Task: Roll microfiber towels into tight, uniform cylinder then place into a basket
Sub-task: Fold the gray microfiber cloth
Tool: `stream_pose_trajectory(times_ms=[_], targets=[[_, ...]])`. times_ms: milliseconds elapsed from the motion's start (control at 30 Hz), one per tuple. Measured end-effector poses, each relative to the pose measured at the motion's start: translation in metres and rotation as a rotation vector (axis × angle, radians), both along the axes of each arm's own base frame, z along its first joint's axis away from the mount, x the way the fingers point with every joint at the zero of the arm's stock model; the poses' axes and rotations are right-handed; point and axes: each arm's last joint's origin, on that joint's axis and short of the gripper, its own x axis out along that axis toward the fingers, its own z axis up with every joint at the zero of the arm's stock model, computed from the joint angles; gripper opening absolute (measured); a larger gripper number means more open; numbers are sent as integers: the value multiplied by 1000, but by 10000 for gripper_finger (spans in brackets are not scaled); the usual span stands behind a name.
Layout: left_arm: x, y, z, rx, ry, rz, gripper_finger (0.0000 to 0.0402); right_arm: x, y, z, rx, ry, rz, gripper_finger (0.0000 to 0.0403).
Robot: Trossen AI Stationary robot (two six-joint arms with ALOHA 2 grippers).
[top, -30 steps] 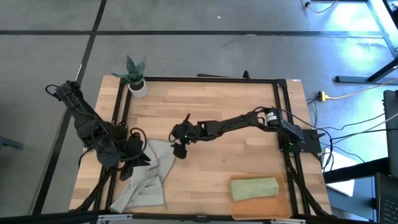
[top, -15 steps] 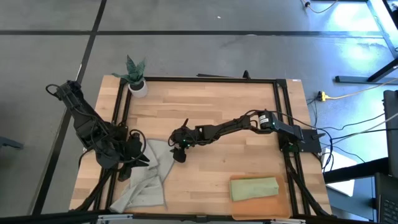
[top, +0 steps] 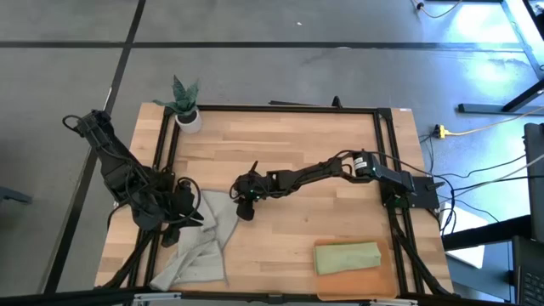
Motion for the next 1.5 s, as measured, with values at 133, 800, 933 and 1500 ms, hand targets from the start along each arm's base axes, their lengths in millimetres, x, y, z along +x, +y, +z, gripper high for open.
stream_pose_trajectory(times_ms=[133, 800, 933, 1500], targets=[[0, 0, 0, 1, 0, 3, 67, 0, -2, -1, 35, 6, -35, 43], [7, 8, 0, 4, -2, 60, 67, 4, -6, 59, -140, 279, 99, 5], [10, 6, -6, 33, 32, 96, 67, 3, -9, 84, -230, 322, 154, 6], [28, -8, -40, 120, 249, 196, 67, 1, -32, 132, -252, 318, 274, 6]])
